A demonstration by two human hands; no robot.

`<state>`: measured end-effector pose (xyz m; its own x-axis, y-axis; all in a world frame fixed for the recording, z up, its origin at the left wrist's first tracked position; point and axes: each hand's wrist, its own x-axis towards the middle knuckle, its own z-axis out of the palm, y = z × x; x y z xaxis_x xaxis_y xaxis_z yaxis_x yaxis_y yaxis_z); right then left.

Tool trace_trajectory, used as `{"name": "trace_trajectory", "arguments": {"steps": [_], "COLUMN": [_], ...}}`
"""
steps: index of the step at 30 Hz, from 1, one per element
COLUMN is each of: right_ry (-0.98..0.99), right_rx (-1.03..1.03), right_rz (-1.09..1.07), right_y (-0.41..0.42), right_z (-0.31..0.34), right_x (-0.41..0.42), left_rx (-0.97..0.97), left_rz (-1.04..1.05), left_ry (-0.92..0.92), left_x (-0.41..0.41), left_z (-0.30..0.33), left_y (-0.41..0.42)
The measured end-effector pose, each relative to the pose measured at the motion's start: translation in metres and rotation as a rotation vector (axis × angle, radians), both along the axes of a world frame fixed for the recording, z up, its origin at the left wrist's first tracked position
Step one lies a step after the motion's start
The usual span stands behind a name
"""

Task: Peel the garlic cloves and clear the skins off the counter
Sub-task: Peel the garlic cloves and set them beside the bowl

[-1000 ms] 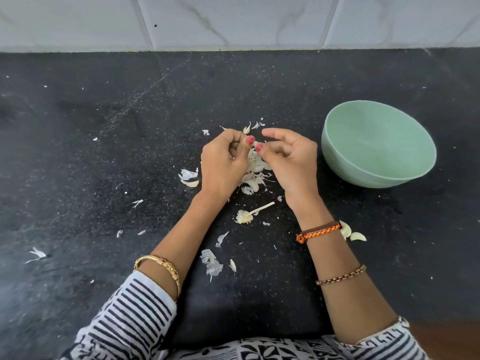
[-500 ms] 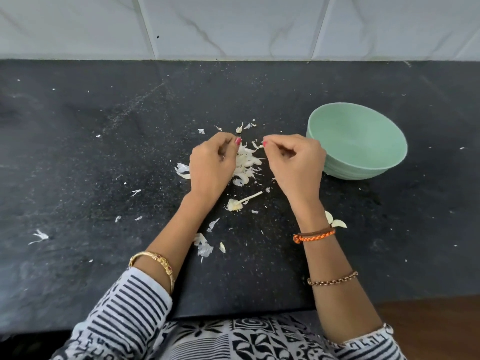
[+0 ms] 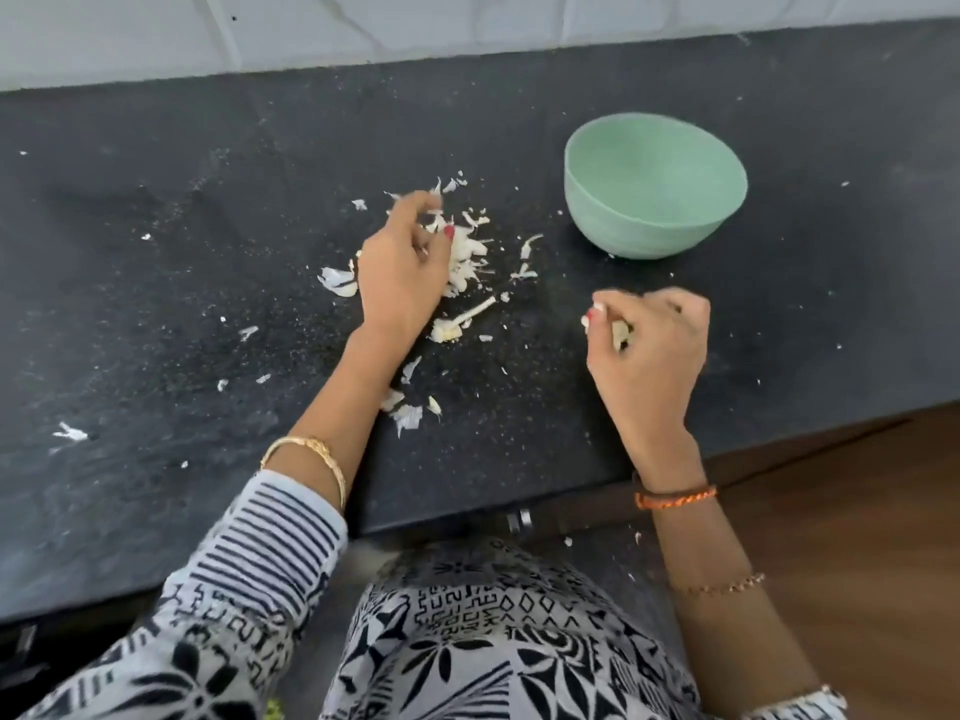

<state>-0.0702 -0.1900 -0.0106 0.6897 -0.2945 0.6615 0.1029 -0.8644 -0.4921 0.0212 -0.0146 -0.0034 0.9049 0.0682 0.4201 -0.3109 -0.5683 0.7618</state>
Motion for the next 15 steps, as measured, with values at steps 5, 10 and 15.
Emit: {"name": "trace_trajectory", "arguments": {"steps": [5, 10, 15], "right_ry": [0.055, 0.135, 0.107], "right_rx": [0.156, 0.284, 0.339], "right_rz": [-0.006, 0.053, 0.054], "right_y": [-0.002, -0.003, -0.005], "right_z": [-0.002, 0.003, 0.003], "right_x": [-0.004, -0.003, -0.003], "left_rx": [-0.034, 0.018, 0.096], "left_rz": [-0.018, -0.089, -0.135], "left_ry": [-0.069, -0.046, -0.004], "left_x": [-0.001, -0.009, -0.012], "left_z": [0.003, 0.000, 0.000], "left_y": [-0.001, -0.005, -0.008]}}
